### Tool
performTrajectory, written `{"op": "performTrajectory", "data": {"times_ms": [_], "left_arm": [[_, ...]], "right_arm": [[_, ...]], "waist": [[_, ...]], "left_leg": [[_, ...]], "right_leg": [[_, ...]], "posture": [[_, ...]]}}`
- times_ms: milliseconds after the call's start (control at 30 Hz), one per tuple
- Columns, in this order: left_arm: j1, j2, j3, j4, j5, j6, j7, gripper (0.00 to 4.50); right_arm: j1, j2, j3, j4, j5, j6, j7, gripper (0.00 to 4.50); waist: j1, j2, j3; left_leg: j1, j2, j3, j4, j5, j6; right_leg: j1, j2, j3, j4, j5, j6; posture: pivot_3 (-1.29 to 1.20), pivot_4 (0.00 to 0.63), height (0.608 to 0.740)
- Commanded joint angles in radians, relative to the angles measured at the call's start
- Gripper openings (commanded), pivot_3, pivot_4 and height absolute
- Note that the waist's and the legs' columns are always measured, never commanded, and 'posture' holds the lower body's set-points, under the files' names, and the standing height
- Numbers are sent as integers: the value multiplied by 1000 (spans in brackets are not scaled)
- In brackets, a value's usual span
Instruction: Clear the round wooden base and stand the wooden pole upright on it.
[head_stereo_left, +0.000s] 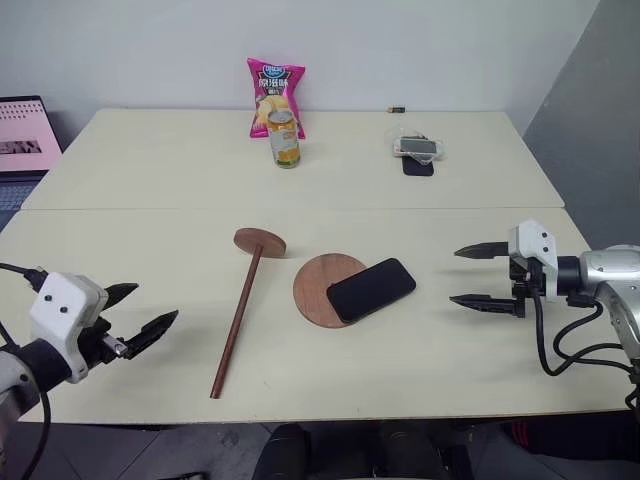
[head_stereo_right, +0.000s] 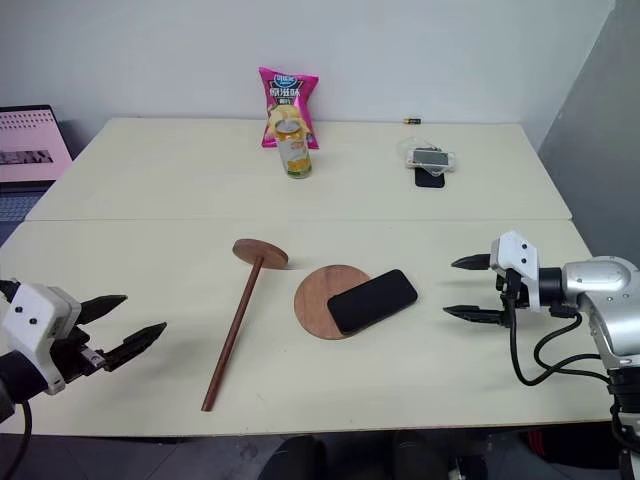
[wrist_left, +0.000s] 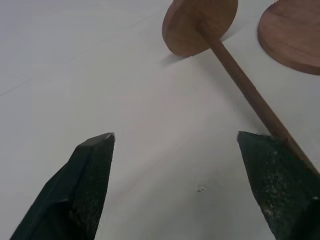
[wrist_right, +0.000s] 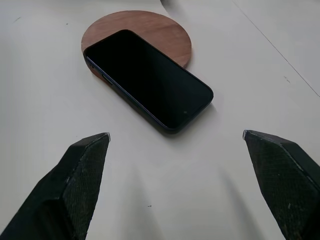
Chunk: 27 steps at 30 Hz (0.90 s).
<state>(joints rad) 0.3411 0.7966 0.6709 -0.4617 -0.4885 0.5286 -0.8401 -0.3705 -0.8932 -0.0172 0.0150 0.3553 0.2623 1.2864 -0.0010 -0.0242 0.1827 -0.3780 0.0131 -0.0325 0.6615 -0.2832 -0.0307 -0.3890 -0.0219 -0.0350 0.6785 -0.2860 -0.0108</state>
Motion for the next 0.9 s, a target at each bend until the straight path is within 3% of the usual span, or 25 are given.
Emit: {"op": "performTrajectory", "data": {"times_ms": [33, 300, 533, 667, 767, 900], "left_arm": [[-24, 40, 18, -60, -37, 17, -13, 4460], [-154, 77, -103, -236, -187, 109, -3, 4460], [-209, 130, -227, -273, -209, 117, -42, 4460], [-269, 143, -330, -282, -211, 99, -71, 4460], [-327, 141, -412, -276, -186, 78, -86, 4460], [-349, 152, -458, -263, -147, 51, -102, 4460]], "right_arm": [[9, -9, -24, -19, 7, 23, -18, 4500], [81, 2, -81, -95, 119, 298, -119, 4500], [124, 31, -97, -218, 237, 631, -274, 4500], [130, 150, -146, -227, 339, 799, -394, 4500], [112, 273, -159, -217, 358, 864, -518, 4500], [98, 359, -183, -200, 377, 942, -618, 4500]], "waist": [[0, 0, 0], [2, 0, 0], [-1, 0, 0], [0, 0, 0], [0, 0, 0], [-2, 1, 0]], "left_leg": [[0, 0, 0, 0, 0, 0], [-1, -1, 0, 0, 0, 0], [1, 0, 0, 0, 0, 0], [0, -1, 0, 0, 0, 0], [0, -1, 0, 0, 0, 0], [0, -1, 2, 0, 0, 0]], "right_leg": [[0, 0, 0, 0, 0, 0], [0, -1, 0, 0, 0, 0], [0, 0, 1, 1, 0, 0], [0, 0, 1, 1, 0, 0], [0, 1, 1, 1, 0, 0], [0, 1, 2, 2, 0, 0]], "posture": [[0, 150, 740], [0, 150, 740], [0, 150, 740], [0, 150, 740], [0, 150, 740], [0, 150, 740]]}}
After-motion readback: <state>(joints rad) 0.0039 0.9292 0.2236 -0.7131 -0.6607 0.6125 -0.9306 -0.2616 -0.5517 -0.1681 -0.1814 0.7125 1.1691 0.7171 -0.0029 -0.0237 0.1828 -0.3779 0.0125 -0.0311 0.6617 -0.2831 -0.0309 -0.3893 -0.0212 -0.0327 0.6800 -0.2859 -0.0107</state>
